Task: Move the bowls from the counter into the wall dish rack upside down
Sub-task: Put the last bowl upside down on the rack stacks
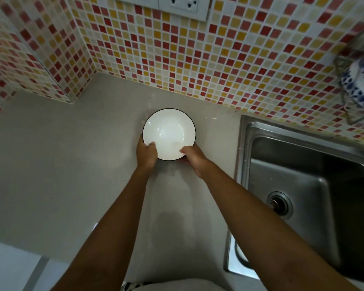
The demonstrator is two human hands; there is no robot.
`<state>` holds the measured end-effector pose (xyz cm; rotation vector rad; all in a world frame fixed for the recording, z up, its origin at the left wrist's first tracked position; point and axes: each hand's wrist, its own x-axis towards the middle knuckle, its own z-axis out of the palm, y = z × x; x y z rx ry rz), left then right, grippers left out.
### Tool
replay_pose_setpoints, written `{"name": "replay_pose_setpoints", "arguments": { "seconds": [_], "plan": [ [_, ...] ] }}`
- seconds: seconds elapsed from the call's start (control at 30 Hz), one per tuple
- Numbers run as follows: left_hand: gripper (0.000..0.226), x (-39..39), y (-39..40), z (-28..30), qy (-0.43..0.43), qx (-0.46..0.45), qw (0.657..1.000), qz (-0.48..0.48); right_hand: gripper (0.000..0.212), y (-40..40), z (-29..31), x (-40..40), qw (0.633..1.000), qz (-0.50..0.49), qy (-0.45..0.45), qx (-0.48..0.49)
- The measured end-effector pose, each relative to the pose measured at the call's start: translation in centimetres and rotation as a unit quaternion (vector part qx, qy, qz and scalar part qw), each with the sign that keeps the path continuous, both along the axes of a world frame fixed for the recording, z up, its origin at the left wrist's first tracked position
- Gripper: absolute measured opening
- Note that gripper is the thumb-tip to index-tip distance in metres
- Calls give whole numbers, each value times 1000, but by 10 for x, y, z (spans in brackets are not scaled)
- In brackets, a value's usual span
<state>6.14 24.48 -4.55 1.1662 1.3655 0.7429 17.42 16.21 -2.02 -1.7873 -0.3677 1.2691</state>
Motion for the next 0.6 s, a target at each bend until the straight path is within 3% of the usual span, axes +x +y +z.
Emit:
{"name": "replay_pose_setpoints", "arguments": {
  "seconds": [0.1,0.27,0.33,0.43,0.5,0.6],
  "plan": [
    [50,-4,-14,5,-19,-28,999,-9,49,-11,-3,-2,1000,-13,-8,-7],
    [39,-8,-46,27,-79,-85,992,-48,27,-55,6,2,999,-43,8,3],
    [41,-5,-62,39,-107,-116,984,-78,29,-79,16,6,998,-51,17,12],
    [69,11,-89,51,-136,-125,975,-125,35,-110,32,16,997,-79,19,18],
    [67,26,-112,69,-161,-112,970,-143,28,-130,41,27,995,-102,1,16],
    [62,48,-143,87,-201,-129,958,-161,39,-163,59,48,994,-103,-27,21]
  ]
}}
